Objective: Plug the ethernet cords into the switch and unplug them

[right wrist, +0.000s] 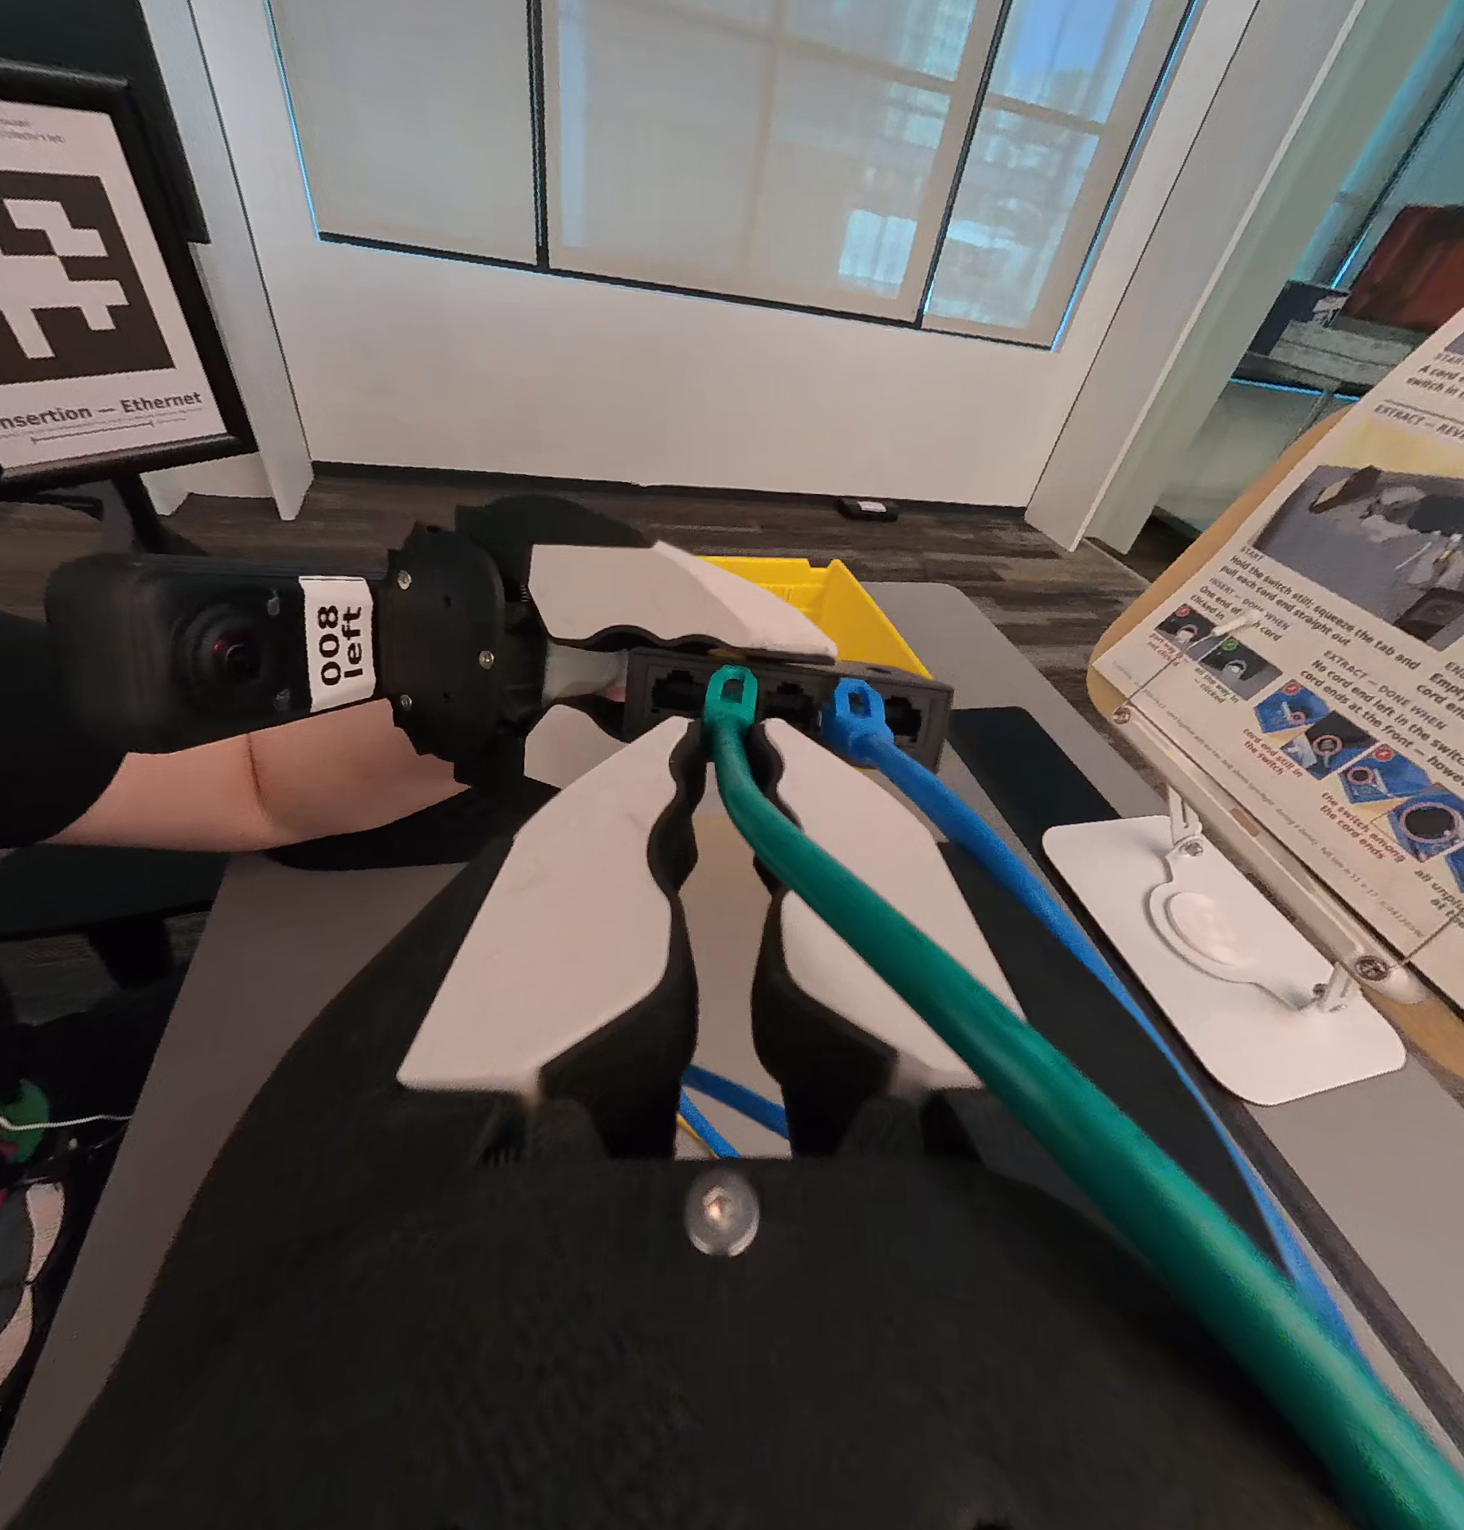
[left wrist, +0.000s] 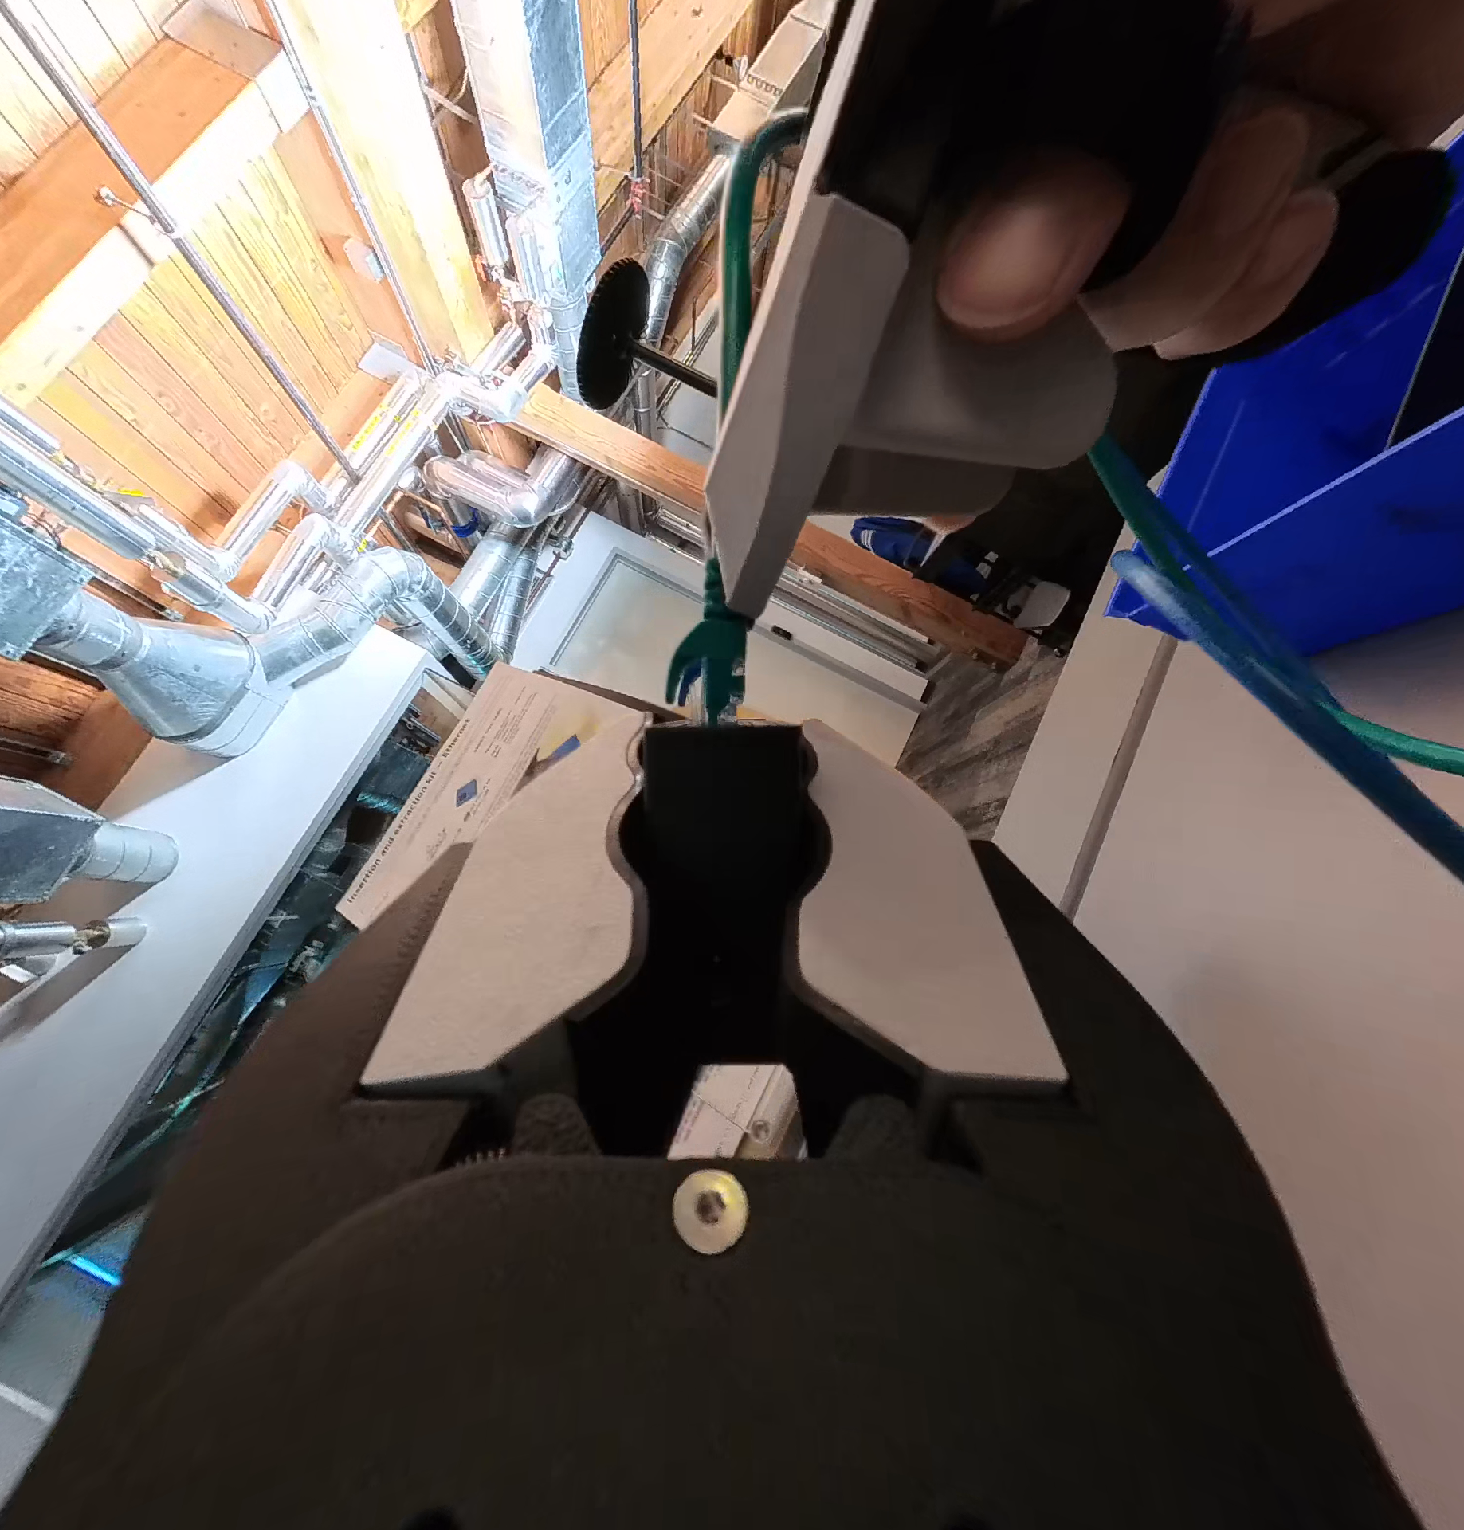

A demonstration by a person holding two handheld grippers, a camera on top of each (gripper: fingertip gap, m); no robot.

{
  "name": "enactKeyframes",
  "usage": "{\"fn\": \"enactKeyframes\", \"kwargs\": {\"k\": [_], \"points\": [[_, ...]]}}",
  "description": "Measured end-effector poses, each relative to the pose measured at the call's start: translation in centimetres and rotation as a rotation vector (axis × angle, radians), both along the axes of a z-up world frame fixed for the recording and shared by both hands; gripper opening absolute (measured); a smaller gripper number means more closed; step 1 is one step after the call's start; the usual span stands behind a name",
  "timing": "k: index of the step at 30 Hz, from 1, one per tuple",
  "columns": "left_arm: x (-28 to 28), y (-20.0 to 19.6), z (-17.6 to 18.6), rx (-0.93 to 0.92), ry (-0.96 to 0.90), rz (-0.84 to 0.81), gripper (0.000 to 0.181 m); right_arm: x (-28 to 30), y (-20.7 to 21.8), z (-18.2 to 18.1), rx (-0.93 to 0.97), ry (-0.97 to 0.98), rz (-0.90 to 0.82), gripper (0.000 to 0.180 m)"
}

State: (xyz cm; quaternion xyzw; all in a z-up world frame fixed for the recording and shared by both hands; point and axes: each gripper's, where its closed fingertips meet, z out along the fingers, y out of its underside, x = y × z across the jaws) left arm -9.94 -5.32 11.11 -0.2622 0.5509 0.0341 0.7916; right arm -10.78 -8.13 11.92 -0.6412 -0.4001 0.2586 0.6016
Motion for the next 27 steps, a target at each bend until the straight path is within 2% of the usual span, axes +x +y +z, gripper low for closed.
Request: {"fn": "enactKeyframes", "kwargs": {"k": [9,13,16,18,20,25,27], "points": [[0.1,0.2,-0.2,-0.005,0.010,0.006,0.030,0.1,0.5,-0.5,-0.050,0.037,0.017,0.011],[-0.4,1.7,0.8,0.002,-0.022,0.076,0.028,-0.2,1.4,0.6,0.054,0.084,-0.024,0.011],[-1.1,2.8,1.2,0.042,-0.099,0.156,0.030,-0.7,1.9,1.0,0.179,0.031,-0.105,0.011],[-1.0,3.6,0.8,-0.001,-0.094,0.185,0.032,-0.8,2.0,0.9,0.234,-0.030,-0.157,0.011],[-1.0,4.0,0.7,-0.026,-0.093,0.193,0.038,-1.0,1.8,0.9,0.254,-0.049,-0.163,0.011],[-1.5,3.8,0.9,0.038,-0.079,0.217,0.029,-1.4,1.7,0.7,0.255,-0.054,-0.144,0.011],[-1.4,3.4,0.8,0.047,-0.096,0.203,0.029,-1.5,1.8,0.7,0.220,-0.002,-0.140,0.011]]}}
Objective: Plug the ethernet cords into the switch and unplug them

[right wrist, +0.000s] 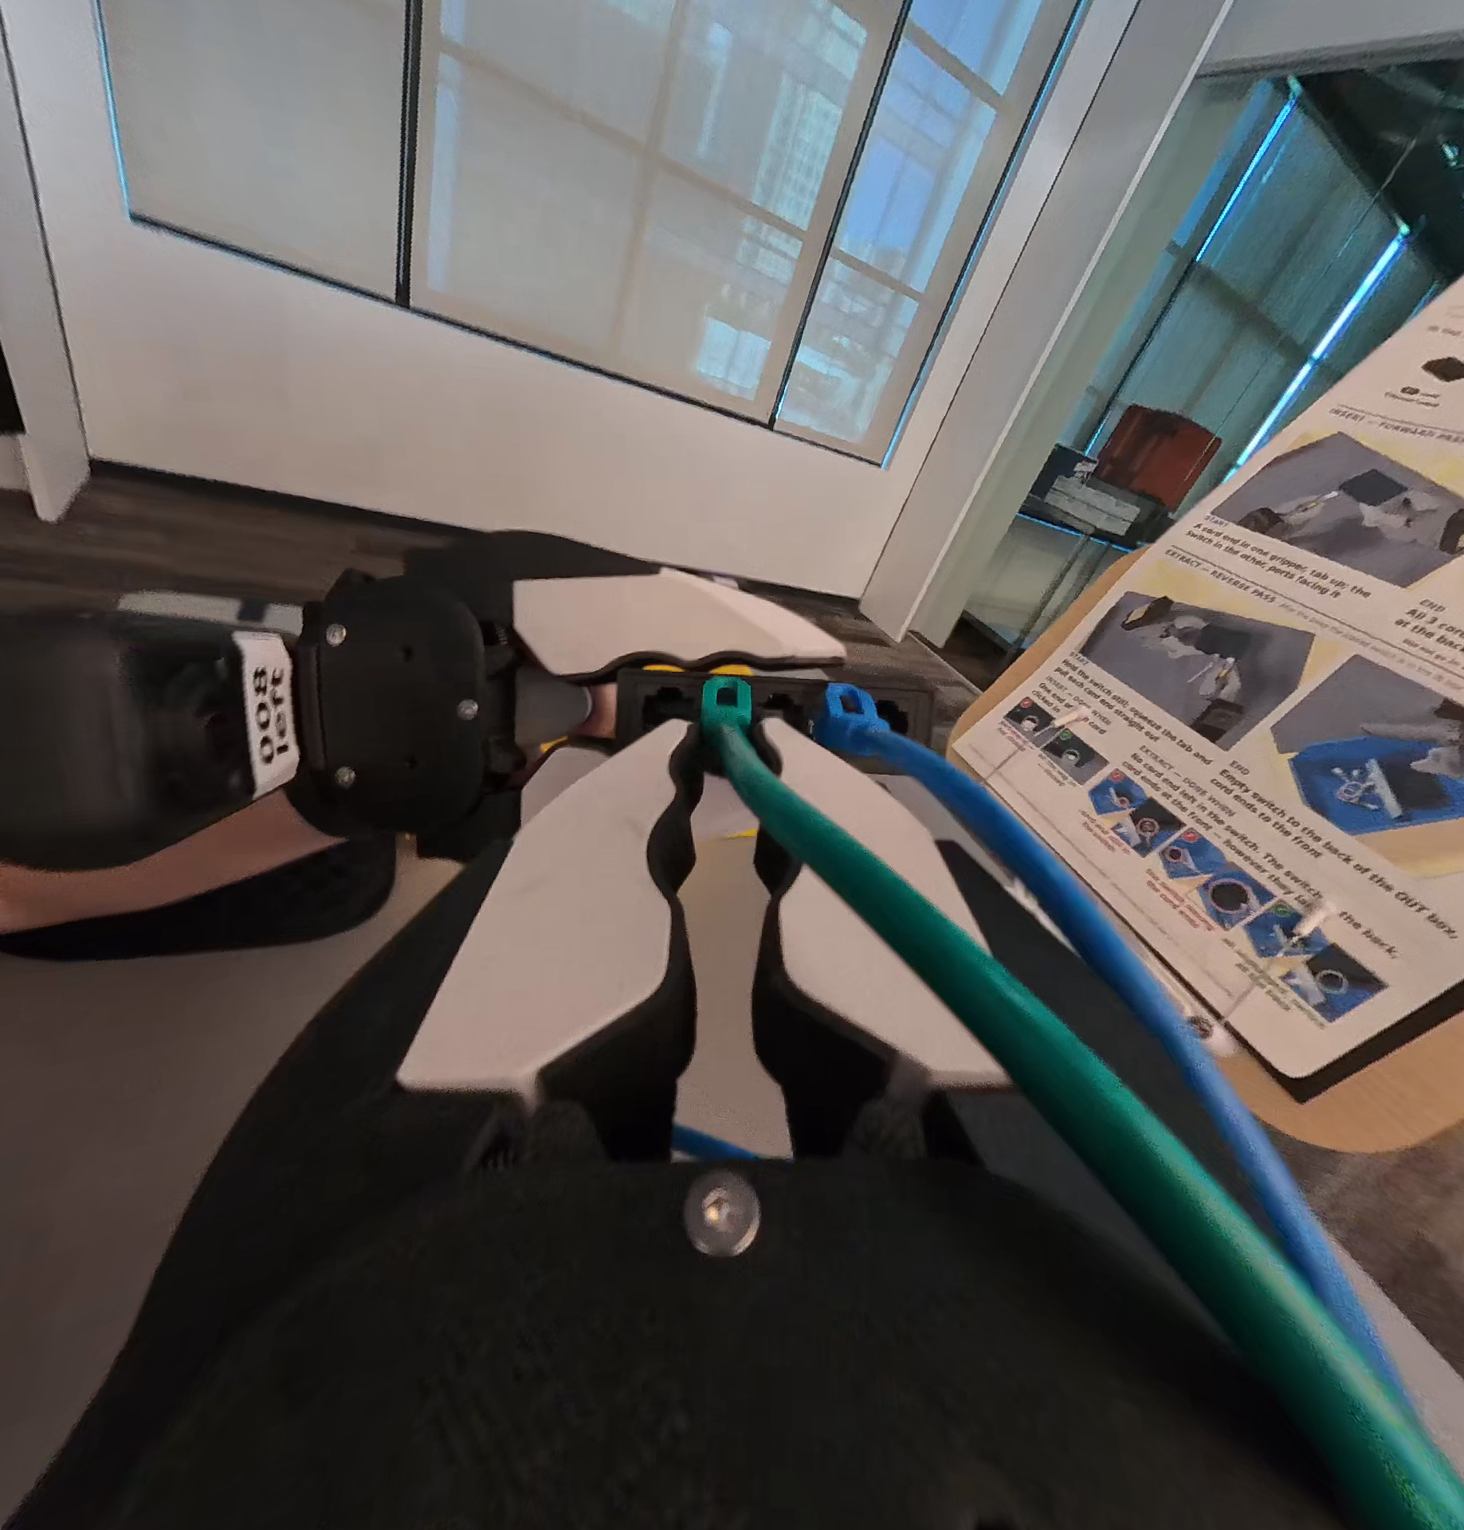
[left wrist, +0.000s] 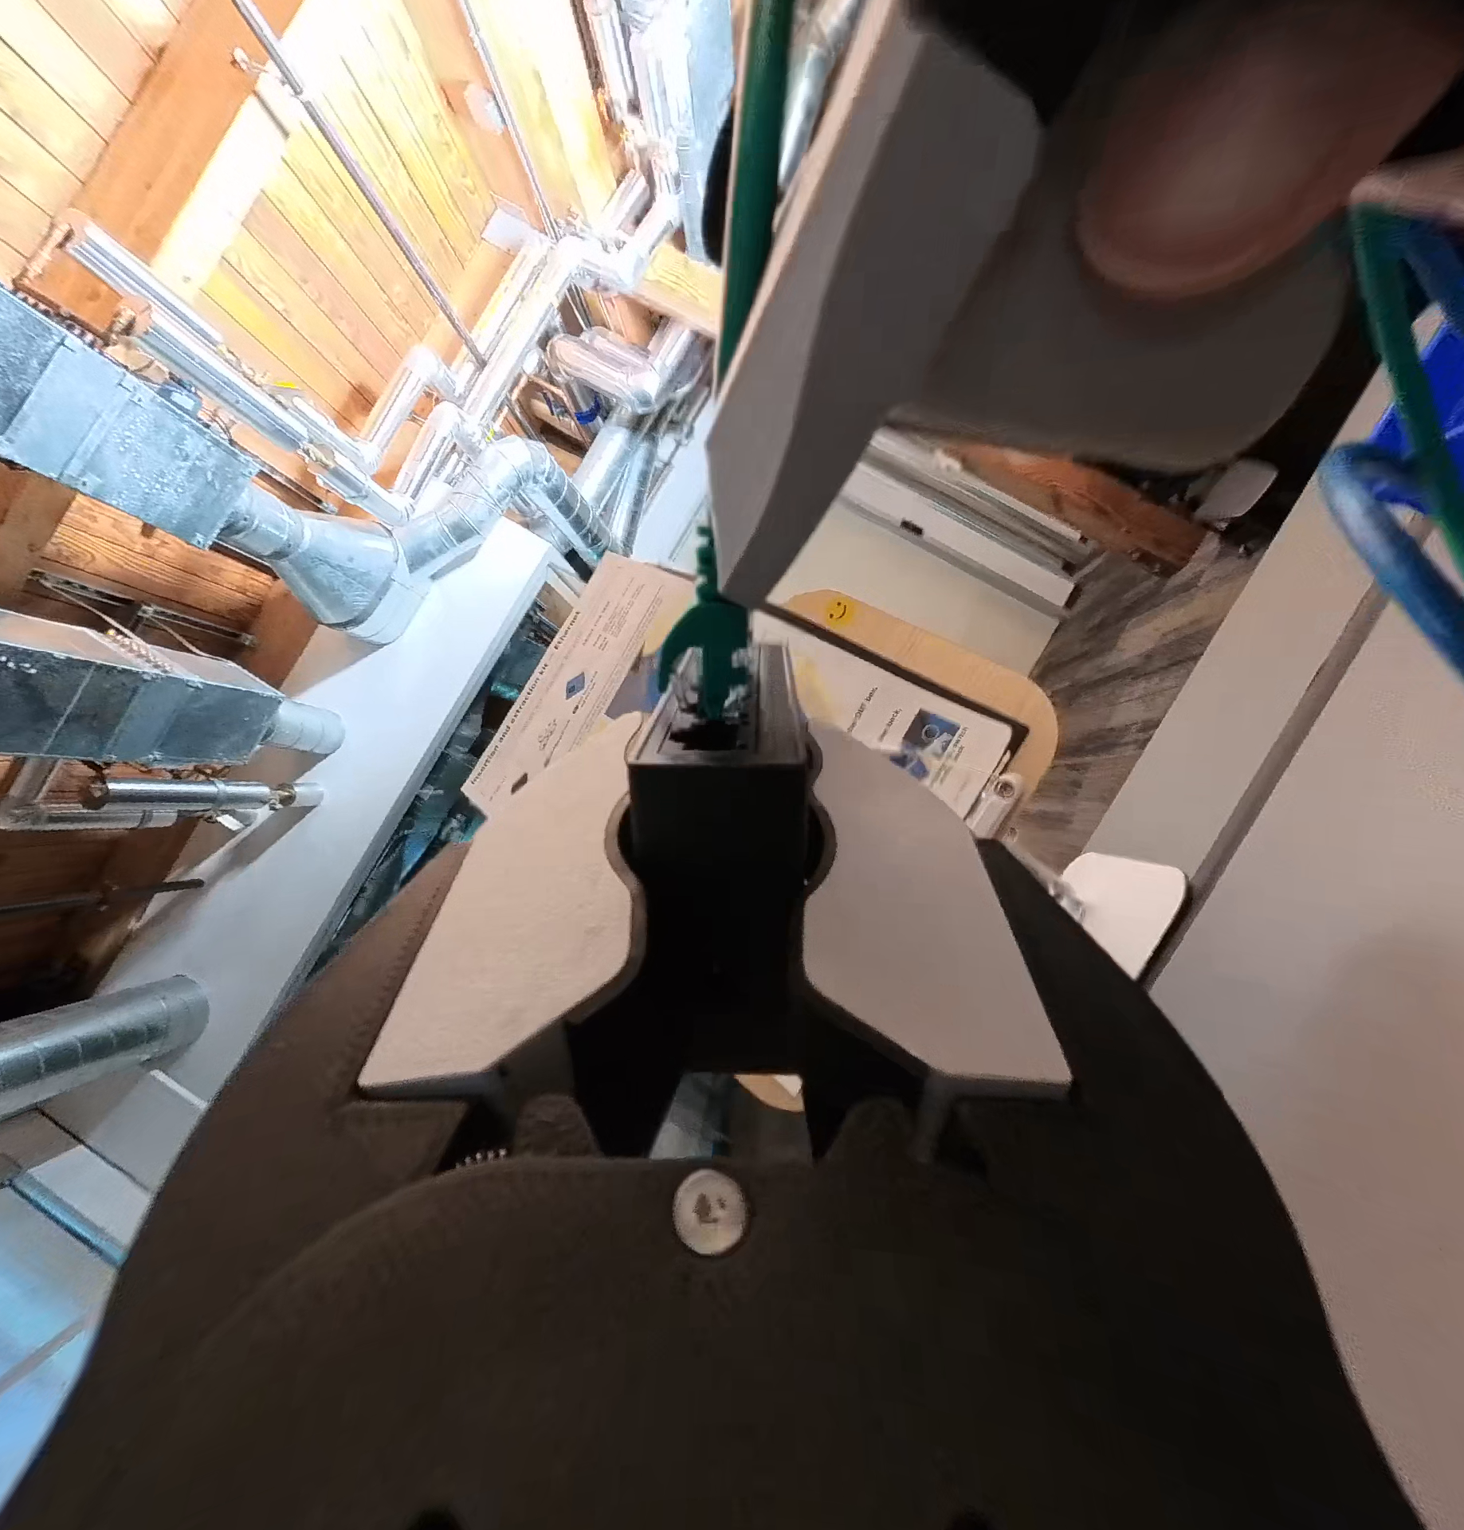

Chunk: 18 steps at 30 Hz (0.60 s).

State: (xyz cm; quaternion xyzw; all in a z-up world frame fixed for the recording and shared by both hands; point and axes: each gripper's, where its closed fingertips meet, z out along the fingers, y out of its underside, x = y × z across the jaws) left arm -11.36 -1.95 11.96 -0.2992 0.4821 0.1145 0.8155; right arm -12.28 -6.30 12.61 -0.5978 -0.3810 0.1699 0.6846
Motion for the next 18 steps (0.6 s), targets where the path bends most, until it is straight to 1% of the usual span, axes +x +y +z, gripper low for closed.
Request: {"fn": "enactKeyframes", "kwargs": {"k": [2,4,6,7,8,10,11,12,14,16,18], "points": [[0.3,-0.3,-0.2,-0.029,0.000,-0.024,0.029,0.1,0.1,0.0,-0.017,0.043,0.026,0.011],[0.8,0.9,-1.4,-0.098,0.053,0.001,0.028,0.8,0.9,-0.6,-0.055,0.006,-0.020,0.011],[1.2,2.7,-3.1,-0.146,0.094,0.013,0.029,1.4,2.4,-2.1,-0.122,-0.024,-0.052,0.012],[1.3,4.0,-4.4,-0.194,0.109,0.032,0.029,1.9,3.5,-3.3,-0.174,-0.030,-0.074,0.012],[1.2,5.6,-5.9,-0.229,0.131,0.086,0.029,2.4,4.5,-5.2,-0.256,-0.071,-0.087,0.013],[0.4,8.4,-8.6,-0.223,0.209,0.217,0.030,3.2,4.6,-8.8,-0.426,-0.174,-0.035,0.009],[0.2,9.1,-9.7,-0.201,0.247,0.252,0.030,3.6,4.2,-10.0,-0.495,-0.216,-0.009,0.006],[0.2,9.4,-10.7,-0.187,0.279,0.258,0.029,4.0,3.7,-10.4,-0.528,-0.237,0.009,0.005],[0.4,10.1,-12.7,-0.237,0.304,0.258,0.029,4.1,1.7,-10.1,-0.569,-0.249,0.108,0.003],[0.4,10.6,-15.0,-0.327,0.331,0.243,0.030,4.2,0.3,-8.9,-0.542,-0.234,0.153,0.003],[0.6,10.2,-16.8,-0.367,0.375,0.190,0.029,4.2,-0.7,-7.9,-0.508,-0.212,0.173,0.003]]}}
